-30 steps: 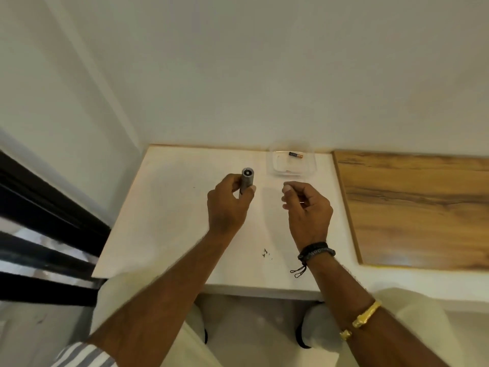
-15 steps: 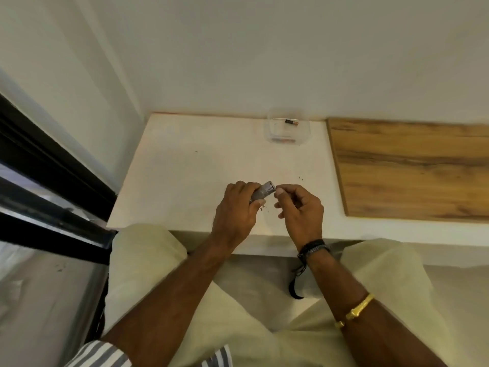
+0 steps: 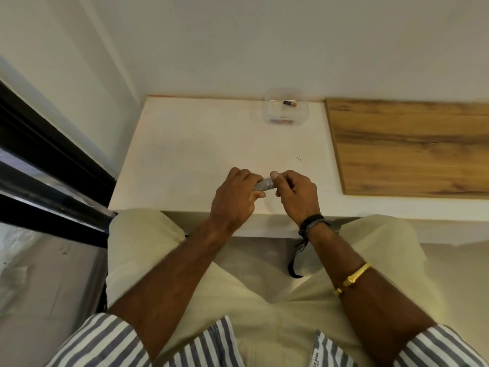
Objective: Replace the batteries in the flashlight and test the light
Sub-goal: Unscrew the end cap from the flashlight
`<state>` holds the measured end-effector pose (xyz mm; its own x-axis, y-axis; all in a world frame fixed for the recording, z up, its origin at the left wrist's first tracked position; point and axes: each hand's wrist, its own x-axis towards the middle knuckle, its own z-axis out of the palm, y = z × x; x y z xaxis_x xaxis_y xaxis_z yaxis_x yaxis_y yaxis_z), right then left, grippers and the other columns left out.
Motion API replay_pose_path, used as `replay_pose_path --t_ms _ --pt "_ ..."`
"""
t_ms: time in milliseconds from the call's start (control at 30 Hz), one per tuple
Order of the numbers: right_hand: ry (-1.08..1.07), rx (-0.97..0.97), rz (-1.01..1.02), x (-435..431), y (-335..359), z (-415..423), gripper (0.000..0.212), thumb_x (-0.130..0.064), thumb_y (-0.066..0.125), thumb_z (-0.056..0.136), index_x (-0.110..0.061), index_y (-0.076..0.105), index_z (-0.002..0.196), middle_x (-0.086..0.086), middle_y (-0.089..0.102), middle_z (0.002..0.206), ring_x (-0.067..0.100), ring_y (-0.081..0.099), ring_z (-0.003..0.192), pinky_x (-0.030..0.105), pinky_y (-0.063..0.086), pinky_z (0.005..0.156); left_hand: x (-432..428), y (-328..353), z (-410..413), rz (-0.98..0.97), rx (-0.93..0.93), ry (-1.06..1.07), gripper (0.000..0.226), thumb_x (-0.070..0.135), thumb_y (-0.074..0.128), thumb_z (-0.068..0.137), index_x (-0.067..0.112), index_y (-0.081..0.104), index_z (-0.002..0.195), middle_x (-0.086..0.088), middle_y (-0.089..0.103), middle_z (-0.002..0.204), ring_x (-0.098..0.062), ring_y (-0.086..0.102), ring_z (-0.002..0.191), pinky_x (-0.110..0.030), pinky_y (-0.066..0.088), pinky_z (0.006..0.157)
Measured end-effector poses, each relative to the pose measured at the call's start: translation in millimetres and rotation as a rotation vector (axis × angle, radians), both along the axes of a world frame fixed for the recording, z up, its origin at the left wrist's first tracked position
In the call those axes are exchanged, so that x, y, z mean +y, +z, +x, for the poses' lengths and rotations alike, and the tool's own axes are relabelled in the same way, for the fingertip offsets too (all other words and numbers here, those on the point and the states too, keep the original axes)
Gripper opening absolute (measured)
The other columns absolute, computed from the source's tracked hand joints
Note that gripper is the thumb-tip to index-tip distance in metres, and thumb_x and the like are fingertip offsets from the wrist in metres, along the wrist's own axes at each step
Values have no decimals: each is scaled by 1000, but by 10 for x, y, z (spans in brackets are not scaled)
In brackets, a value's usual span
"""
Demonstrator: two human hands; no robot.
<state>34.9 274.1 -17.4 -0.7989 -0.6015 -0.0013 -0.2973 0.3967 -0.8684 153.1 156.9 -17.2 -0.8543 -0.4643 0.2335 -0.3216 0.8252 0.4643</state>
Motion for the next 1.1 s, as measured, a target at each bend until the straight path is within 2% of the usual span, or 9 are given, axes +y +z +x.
replay_pose_path --t_ms 67,267,467,633,700,833,933,1033,1100 --pt "5 55 2 4 -5 30 36 -40 56 102 -10 71 90 6 70 72 23 64 68 33 50 63 8 6 -5 7 8 -5 25 25 67 92 11 67 113 -4 67 103 -23 52 99 -37 50 72" --pt "9 143 -1 43 -12 66 32 -36 55 104 -9 69 95 3 69 77 22 65 71 28 49 65 13 10 -31 43 -9 -37 16 21 62 94 11 67 106 -4 67 97 -20 48 93 -38 47 72" --pt "90 206 -46 63 25 40 16 -23 61 102 -10 69 105 -6 67 87 8 61 75 9 43 69 -74 -9 -57 280 56 -88 20 18 61 93 7 63 77 -1 56 59 -18 45 55 -32 37 54" --pt "39 42 -18 60 30 -27 34 -52 60 97 -20 72 96 -4 73 80 18 70 73 31 59 69 -93 -115 -46 237 27 -84 18 28 60 91 13 70 95 -3 67 77 -20 51 71 -35 43 65" --pt "16 52 33 53 18 -39 39 -54 58 98 -18 70 87 -2 71 74 21 69 70 41 60 71 -83 -148 -49 209 -1 -96 18 31 59 92 18 68 97 2 65 80 -17 48 75 -32 40 67" --pt "76 61 8 71 5 -72 27 -39 64 98 -15 73 91 -3 71 75 17 69 69 43 62 69 -80 -183 -44 194 -14 -95 21 31 58 93 16 69 102 -2 67 84 -16 47 78 -32 39 68" --pt "142 26 -78 77 0 -74 11 -19 71 95 -14 73 105 -2 74 92 16 71 85 39 63 77 -114 -185 -33 199 1 -56 16 26 60 94 15 69 102 -1 66 85 -17 46 79 -30 35 68" --pt "220 -73 -143 87 15 -120 24 -1 75 87 -12 73 108 2 75 104 18 71 97 37 62 87 -146 -191 -28 173 -14 -44 15 24 61 95 15 68 104 2 62 85 -17 45 81 -29 33 68" --pt "206 -150 -167 91 20 -139 26 -6 78 86 -13 72 110 0 75 108 17 72 98 34 62 85 -144 -194 -29 166 -17 -46 18 24 61 95 14 68 107 -3 67 90 -17 45 83 -30 36 69"
